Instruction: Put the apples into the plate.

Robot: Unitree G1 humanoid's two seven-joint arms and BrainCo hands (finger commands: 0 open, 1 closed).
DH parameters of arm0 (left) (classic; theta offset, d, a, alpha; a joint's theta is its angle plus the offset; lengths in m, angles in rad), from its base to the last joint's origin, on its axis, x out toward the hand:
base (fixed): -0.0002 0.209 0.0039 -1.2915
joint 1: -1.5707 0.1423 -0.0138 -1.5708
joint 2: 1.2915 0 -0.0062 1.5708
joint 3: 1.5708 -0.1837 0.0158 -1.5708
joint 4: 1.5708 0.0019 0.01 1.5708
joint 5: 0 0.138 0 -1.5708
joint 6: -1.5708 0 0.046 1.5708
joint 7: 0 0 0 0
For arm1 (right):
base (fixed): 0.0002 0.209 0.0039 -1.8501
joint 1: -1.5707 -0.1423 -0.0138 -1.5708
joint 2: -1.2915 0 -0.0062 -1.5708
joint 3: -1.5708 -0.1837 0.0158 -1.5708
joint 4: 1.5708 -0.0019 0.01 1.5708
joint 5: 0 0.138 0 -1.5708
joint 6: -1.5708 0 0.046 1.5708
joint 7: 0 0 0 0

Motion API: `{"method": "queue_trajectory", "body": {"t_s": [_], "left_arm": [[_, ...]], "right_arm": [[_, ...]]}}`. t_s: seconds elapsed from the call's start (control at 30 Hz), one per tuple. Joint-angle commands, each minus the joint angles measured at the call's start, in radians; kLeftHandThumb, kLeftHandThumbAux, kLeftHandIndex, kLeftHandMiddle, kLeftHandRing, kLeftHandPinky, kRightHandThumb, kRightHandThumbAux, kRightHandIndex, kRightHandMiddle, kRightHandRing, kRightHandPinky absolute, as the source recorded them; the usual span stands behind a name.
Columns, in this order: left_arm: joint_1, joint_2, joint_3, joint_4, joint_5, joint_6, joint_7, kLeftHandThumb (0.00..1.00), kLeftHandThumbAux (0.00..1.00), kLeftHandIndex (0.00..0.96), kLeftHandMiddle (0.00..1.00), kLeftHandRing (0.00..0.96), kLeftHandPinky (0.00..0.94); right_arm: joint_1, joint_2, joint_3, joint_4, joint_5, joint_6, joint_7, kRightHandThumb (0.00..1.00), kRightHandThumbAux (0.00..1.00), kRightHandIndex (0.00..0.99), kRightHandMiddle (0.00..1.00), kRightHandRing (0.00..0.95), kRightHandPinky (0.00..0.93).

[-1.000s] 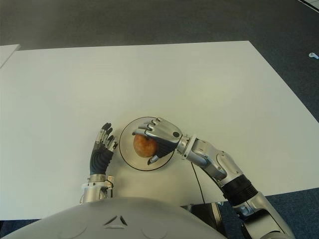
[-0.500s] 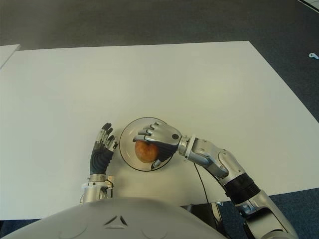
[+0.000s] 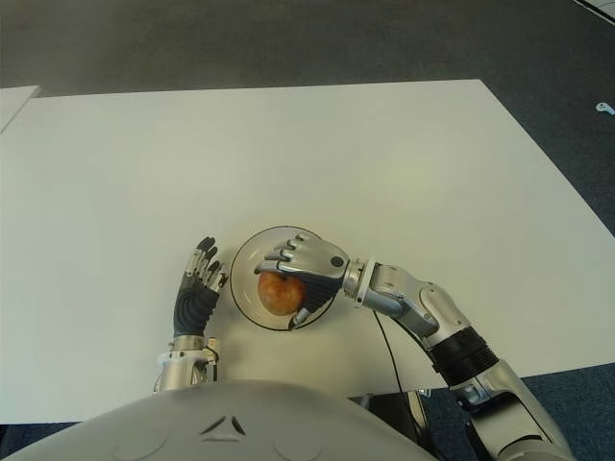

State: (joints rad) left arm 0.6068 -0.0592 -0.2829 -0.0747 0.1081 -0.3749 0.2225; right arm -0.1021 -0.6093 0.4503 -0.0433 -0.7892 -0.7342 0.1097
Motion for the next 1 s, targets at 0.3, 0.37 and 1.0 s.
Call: {"method": "queue_trajectory", "body": {"t_s": [0.3, 0.37, 1.0], "left_arm": [[-0.004, -0.043, -0.029, 0.02, -0.002, -0.003, -0.004, 0.101, 0.635, 0.018, 0.011, 0.0, 0.007], [-0.003, -0.043, -0.029, 0.019, -0.002, -0.004, -0.004, 0.102, 0.632, 0.018, 0.011, 0.0, 0.01], [0.0, -0.043, -0.03, 0.014, -0.005, 0.01, -0.005, 0.121, 0.612, 0.015, 0.013, 0.002, 0.012]], "right_arm": [[-0.014, 0.008, -0.009, 0.013, 0.03, -0.009, 0.018, 0.14, 0.493, 0.277, 0.338, 0.316, 0.284], [-0.013, 0.009, -0.01, 0.013, 0.031, -0.007, 0.019, 0.133, 0.492, 0.271, 0.327, 0.305, 0.276], [-0.015, 0.036, -0.019, 0.033, 0.02, 0.01, 0.008, 0.029, 0.488, 0.266, 0.352, 0.338, 0.317]]}}
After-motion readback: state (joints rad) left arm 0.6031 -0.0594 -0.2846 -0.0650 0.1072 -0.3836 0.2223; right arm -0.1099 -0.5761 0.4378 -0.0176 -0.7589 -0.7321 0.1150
